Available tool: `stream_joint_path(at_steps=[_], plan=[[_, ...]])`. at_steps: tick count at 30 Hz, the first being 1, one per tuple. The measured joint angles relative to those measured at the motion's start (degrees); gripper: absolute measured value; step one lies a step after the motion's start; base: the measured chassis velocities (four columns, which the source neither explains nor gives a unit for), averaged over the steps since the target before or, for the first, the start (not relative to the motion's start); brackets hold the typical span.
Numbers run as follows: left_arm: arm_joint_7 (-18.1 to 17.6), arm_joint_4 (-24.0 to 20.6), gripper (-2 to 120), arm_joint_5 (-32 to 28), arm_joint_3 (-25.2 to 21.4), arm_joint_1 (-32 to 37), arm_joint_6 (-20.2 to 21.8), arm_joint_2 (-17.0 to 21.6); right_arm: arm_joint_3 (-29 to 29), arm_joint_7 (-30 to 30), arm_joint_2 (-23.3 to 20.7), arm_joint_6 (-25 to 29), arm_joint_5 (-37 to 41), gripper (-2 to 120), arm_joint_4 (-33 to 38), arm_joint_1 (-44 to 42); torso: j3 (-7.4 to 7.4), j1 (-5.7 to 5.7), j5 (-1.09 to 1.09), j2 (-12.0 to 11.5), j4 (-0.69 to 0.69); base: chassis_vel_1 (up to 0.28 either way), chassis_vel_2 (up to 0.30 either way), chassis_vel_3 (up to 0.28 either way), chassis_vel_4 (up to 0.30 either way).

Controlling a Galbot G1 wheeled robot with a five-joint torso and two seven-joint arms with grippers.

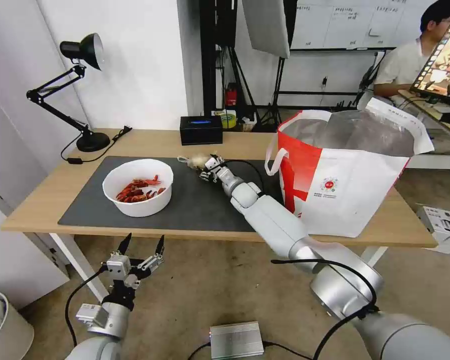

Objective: Pick up the trash from the table and place it into the takeout bag.

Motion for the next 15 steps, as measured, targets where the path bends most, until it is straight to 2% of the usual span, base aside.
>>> stream_joint_path(at_steps=[2,3,5,7,9,13,15], plan=[[0.01,0.32,100,0.01,0.18,-0.02,-0.04,-0.1,0.02,-0.01,0.0,0.0,0.02,46,-0.06,0.0,0.0,0.0,0.0,0.0,0.0,0.0,0.0,0.0,0.0],[0.01,0.32,100,0.01,0.18,-0.02,-0.04,-0.1,0.02,-0.01,0.0,0.0,0.02,46,-0.06,0.0,0.0,0.0,0.0,0.0,0.0,0.0,0.0,0.0,0.0],[0.09,0.43,100,0.16,0.45,-0.07,-0.09,-0.33,0.07,-0.01,0.0,0.0,0.06,33,-0.09,0.12,0.0,0.0,0.0,0.0,0.0,0.0,0.0,0.0,0.0],[0.09,0.44,100,0.24,0.57,-0.07,-0.11,-0.38,0.1,-0.01,0.0,0.0,0.08,30,-0.09,0.19,0.0,0.0,0.0,0.0,0.0,0.0,0.0,0.0,0.0],[0.11,0.45,100,0.36,0.76,-0.07,-0.15,-0.52,0.16,-0.01,0.0,0.0,0.12,18,-0.1,0.21,0.0,0.0,0.0,0.0,0.0,0.0,0.0,0.0,0.0],[0.12,0.46,100,0.41,0.76,-0.07,-0.18,-0.56,0.22,0.02,0.0,-0.01,0.17,10,-0.1,0.21,0.0,0.0,0.0,0.0,0.0,0.0,0.0,0.0,0.0],[0.13,0.45,100,0.41,0.64,-0.02,-0.21,-0.57,0.25,0.07,0.0,-0.01,0.2,0,-0.1,0.13,0.0,0.0,0.0,0.0,0.0,0.0,0.0,0.0,0.0]])
